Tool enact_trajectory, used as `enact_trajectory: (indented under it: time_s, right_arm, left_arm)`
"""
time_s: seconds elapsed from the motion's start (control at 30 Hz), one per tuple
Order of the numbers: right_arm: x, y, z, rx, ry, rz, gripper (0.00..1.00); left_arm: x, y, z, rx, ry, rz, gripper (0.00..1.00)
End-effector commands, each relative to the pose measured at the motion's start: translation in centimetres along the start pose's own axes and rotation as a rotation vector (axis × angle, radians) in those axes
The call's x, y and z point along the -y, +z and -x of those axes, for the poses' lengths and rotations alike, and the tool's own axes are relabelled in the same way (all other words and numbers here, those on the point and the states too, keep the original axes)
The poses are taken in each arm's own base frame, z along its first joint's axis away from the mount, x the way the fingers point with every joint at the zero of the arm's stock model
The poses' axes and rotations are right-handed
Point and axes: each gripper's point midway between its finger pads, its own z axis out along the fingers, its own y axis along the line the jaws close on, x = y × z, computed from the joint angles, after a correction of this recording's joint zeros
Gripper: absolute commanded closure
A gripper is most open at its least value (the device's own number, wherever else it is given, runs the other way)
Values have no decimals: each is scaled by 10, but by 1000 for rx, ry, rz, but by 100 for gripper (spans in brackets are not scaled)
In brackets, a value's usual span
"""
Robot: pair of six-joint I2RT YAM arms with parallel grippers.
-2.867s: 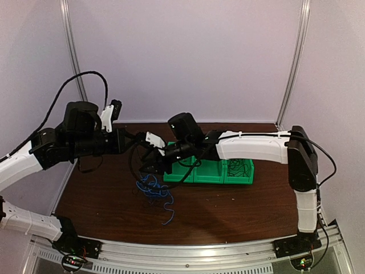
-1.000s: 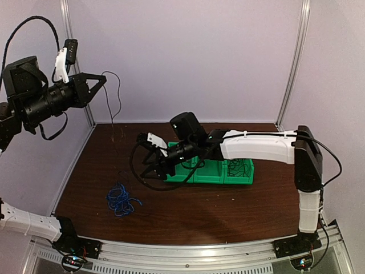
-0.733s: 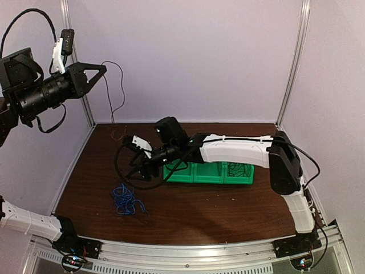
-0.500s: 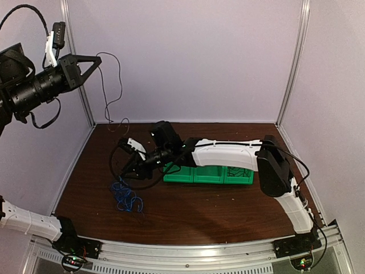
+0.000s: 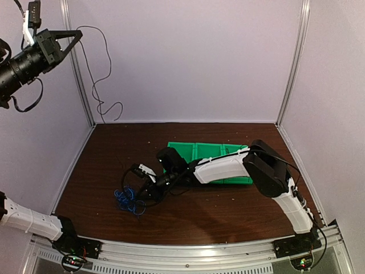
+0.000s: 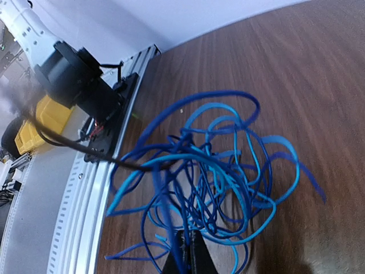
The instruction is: Untangle the cables
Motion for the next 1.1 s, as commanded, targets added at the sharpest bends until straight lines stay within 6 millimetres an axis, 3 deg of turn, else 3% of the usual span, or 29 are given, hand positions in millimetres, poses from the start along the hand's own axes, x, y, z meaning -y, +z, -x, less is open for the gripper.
enact_trajectory:
  time_s: [0.0,0.1,0.27,0.4,0.53,0.67,0.73,0.87,1.07]
  right_arm:
    - [10,8,-41,-40,69,-13,100]
    - [13,7,-60,-63,89,-20,100]
    - [17,5,-69,-75,93,-51,100]
    - [14,6,-71,-82,101,-31,100]
    - [1,-7,-50,-73,39,-28,81]
    - [-20,-32,-16,-67,-123,-67,62]
    - [-29,-45,-9,-97,-176,-88,54]
    - [-47,-71,-4,-147,-257,-112,49]
    - [-75,-101,-9,-206,-289,-64,45]
  left_arm:
    - [6,-20,59,141,33,-3,100]
    - [7,-26,80,194,50,6,100]
    - [9,-32,96,244,62,7,100]
    - [7,-28,93,247,63,17,100]
    - [-1,-18,62,195,68,37,100]
    - [-15,-10,21,141,68,76,100]
    - [-22,-8,3,120,66,93,100]
    - [-33,-2,-34,62,73,117,100]
    - [-39,8,-72,-4,86,121,100]
